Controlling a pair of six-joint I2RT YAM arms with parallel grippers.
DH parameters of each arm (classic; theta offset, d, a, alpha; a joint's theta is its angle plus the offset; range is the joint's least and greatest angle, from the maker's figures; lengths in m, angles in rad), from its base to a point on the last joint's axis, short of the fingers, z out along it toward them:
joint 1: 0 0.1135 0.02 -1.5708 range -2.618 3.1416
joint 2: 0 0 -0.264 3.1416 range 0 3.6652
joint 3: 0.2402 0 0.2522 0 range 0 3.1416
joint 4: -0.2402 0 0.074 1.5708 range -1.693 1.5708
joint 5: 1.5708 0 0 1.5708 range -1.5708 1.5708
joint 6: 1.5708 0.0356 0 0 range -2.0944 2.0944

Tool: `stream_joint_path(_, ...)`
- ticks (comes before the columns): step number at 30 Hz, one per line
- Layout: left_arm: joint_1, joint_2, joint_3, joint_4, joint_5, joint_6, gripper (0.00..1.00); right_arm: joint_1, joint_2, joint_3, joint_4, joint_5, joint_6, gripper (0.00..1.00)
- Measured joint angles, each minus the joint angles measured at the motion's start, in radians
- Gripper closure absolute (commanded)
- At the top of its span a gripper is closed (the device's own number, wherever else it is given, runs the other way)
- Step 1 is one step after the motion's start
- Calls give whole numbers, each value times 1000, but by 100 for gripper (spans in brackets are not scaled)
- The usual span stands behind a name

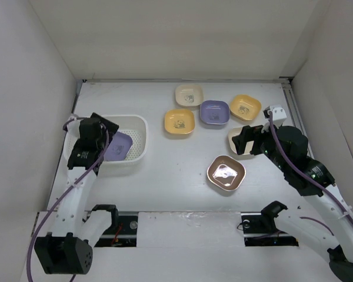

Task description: Place the plates into the plastic bin on the countertop

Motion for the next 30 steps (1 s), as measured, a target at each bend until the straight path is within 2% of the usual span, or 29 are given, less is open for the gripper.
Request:
stream_joint_path(3, -90, 28, 71, 46, 68, 47, 0, 0, 2, 0, 0, 6, -1, 0)
stream_joint_path(5, -187, 97, 120, 89, 96, 87, 0, 0, 7, 3, -3, 19, -5, 0)
stream_joint_path(11, -660, 492, 372, 131, 57, 179, 0, -1, 26, 41, -20, 57, -8, 0)
stream_joint_path(15, -865, 707, 473, 127, 37, 211, 0, -3, 11, 69, -46, 72, -7, 0)
stream_joint_path(21, -990, 922, 513, 119, 31, 225, 5, -6, -22, 103, -91, 98, -8, 0)
stream_joint_path(26, -1012, 984, 504, 130, 55, 224, 11, -6, -31, 109, -108, 109, -8, 0)
stream_joint_path(27, -1012, 983, 501, 137, 58, 224, 18, -6, -30, 109, -111, 110, -8, 0)
stream_joint_path(30, -1012, 983, 496, 160, 65, 221, 31, -6, -29, 109, -113, 109, -8, 0)
